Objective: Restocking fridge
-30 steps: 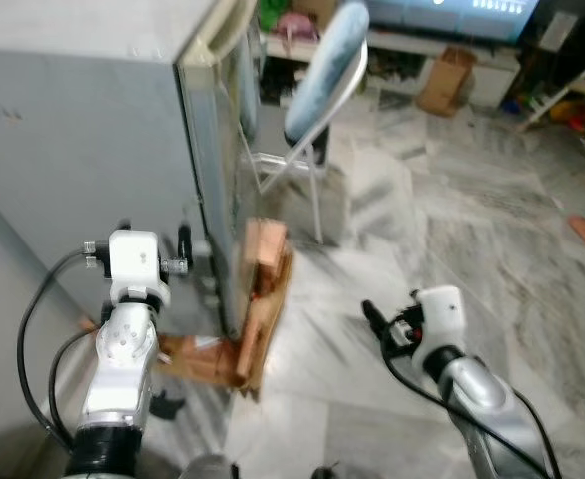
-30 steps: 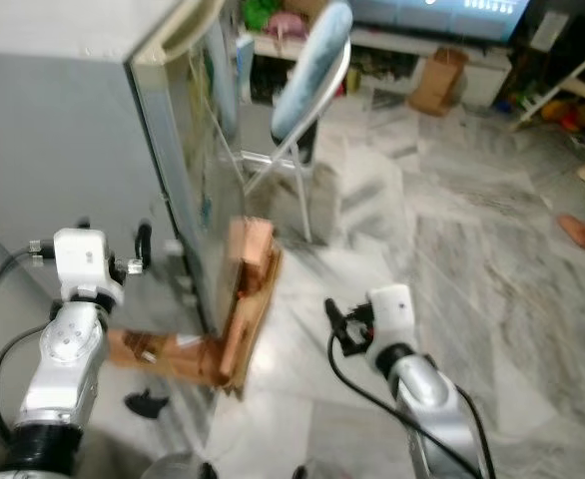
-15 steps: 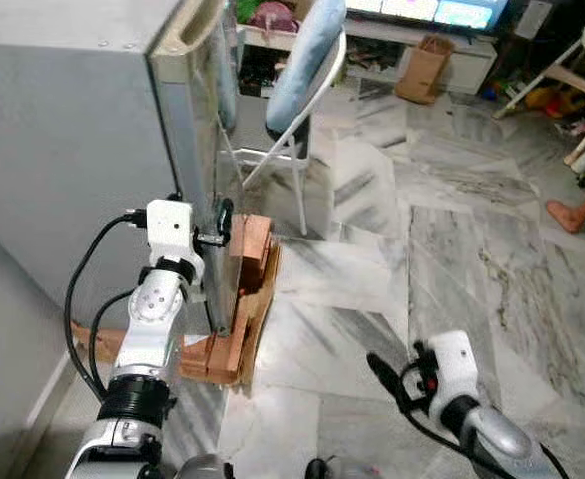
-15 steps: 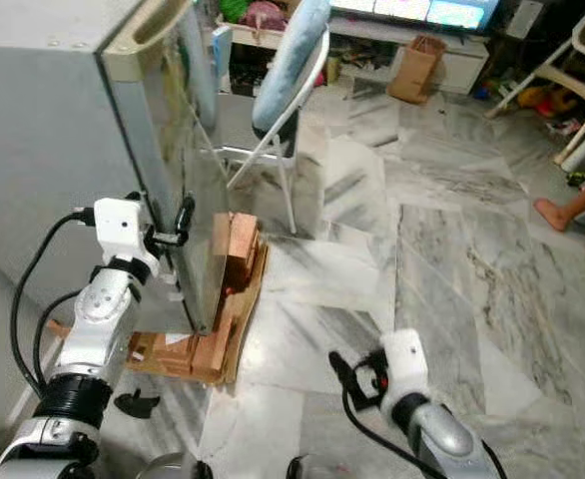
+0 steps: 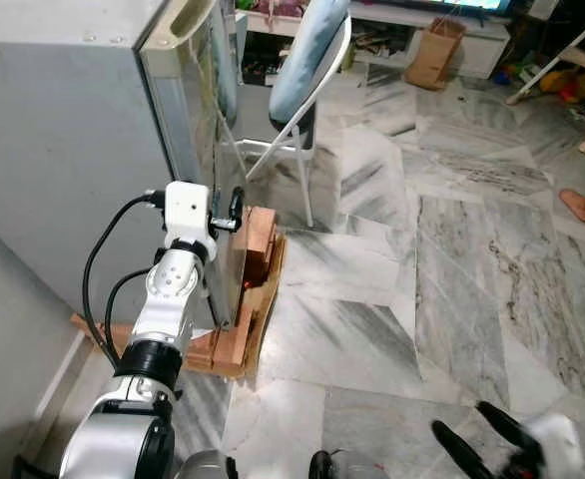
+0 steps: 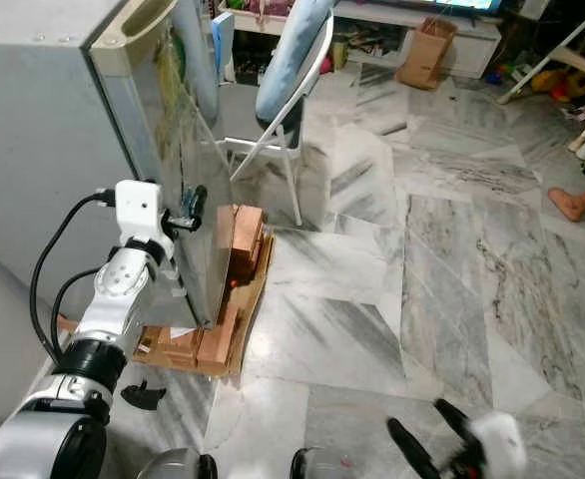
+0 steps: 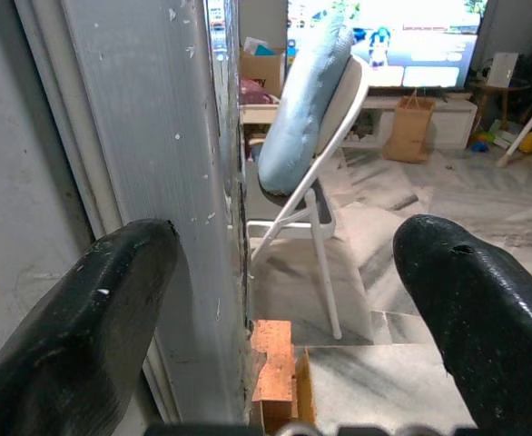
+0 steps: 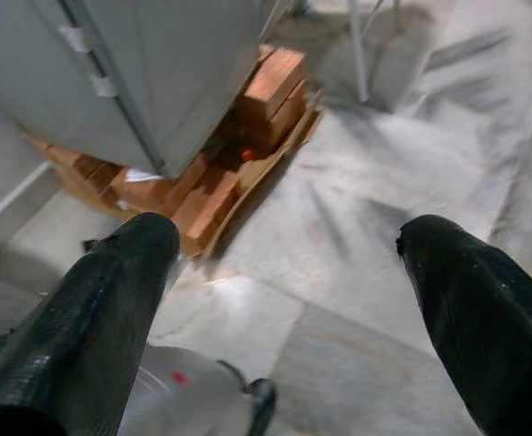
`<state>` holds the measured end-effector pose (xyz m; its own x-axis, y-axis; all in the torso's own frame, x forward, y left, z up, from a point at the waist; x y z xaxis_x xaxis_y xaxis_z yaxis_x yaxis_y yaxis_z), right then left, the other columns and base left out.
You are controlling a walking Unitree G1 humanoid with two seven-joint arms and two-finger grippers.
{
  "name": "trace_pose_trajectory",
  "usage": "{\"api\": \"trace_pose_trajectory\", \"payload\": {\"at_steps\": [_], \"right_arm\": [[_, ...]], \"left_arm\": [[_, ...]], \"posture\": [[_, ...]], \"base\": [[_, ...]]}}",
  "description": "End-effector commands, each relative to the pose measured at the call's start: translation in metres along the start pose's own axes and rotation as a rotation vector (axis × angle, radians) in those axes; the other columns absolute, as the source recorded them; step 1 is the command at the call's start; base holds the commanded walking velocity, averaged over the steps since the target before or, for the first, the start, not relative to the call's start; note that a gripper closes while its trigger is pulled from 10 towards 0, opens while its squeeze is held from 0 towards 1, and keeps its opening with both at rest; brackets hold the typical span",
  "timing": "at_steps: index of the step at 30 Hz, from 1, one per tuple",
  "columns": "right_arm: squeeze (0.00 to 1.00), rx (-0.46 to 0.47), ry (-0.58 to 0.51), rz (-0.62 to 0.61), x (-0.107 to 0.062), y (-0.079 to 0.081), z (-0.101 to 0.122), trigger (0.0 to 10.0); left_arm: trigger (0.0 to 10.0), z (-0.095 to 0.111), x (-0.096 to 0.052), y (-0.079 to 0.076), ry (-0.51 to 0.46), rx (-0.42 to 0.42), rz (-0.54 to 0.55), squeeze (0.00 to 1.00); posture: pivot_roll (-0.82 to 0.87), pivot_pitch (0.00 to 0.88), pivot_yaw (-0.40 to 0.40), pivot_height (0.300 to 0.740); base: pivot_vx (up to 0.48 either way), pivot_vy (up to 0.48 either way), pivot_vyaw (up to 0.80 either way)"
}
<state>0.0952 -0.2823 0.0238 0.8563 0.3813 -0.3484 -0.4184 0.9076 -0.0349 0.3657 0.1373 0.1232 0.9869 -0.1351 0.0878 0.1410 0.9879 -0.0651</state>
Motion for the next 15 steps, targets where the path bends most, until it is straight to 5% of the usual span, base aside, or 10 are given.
{"api": "trace_pose_trajectory", "payload": {"at_steps": [1,15], "right_arm": [[0.0,-0.033,-0.052,-0.005,-0.009,-0.007,0.005,10.0],[0.0,-0.13,-0.27,0.153,-0.058,-0.02,0.038,10.0]], "left_arm": [[10.0,0.005,0.006,0.0,-0.012,0.012,0.004,0.0],[10.0,0.012,0.018,0.011,-0.02,0.044,0.099,0.0]], "posture": [[-0.02,0.101,-0.044,0.74],[-0.04,0.097,-0.022,0.74]], "base": [[0.0,0.0,0.0],[0.0,0.0,0.0]]}}
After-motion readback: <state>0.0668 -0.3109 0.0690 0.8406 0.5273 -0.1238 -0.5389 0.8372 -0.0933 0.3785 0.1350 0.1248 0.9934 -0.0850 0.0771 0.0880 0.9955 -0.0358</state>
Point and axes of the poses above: a point about 5 cm out from each wrist's last joint towards the gripper, its own x axis pointing out of the wrist towards the gripper, its own z axis along the axis of the wrist's last joint, y = z × x, the point moved 1 cm from there along x, pointing out of the wrist towards the gripper, and after that the axes turned 8 degrees about -x, right-handed, at the moved point
